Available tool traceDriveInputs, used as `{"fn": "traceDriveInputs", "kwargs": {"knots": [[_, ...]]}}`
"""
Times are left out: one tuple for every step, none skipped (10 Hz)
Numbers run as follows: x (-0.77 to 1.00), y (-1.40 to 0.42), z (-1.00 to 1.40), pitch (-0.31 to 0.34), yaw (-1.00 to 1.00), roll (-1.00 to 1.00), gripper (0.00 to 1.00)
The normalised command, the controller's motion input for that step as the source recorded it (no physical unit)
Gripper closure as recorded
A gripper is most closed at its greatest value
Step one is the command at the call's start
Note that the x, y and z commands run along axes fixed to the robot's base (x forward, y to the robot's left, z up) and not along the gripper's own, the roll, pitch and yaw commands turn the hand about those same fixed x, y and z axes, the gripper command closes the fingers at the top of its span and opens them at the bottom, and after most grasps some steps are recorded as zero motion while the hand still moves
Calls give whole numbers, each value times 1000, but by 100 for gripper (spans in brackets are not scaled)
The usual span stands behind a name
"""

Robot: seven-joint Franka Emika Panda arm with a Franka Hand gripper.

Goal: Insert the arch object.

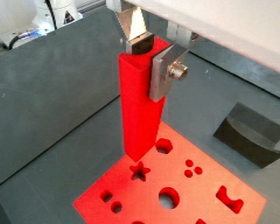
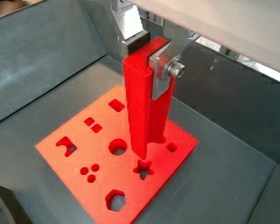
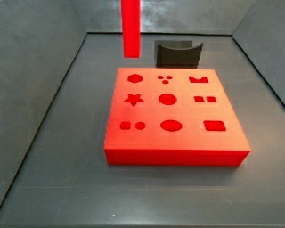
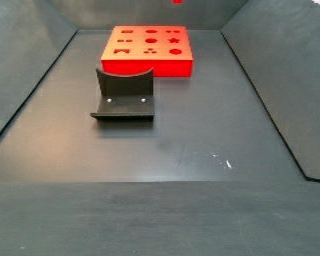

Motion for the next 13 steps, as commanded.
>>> {"fn": "traceDriveInputs", "kwargs": {"knots": [[343, 243, -31, 0, -197, -84, 100], [489, 374, 0, 16, -554, -60, 100], [531, 306, 0, 4, -649, -46, 100], [563, 280, 0, 0, -651, -90, 100], [574, 266, 3, 0, -651, -101, 100], [557, 260, 0, 0, -654, -87, 100], [474, 160, 0, 0, -703, -39, 100], [369, 149, -3, 0, -774, -13, 100], [343, 111, -20, 0, -786, 0, 100], [317, 77, -126, 0, -766, 26, 100], [206, 69, -223, 10, -766, 159, 100], [211, 31, -197, 27, -734, 177, 100], [423, -66, -243, 50, -520, 196, 100]]}}
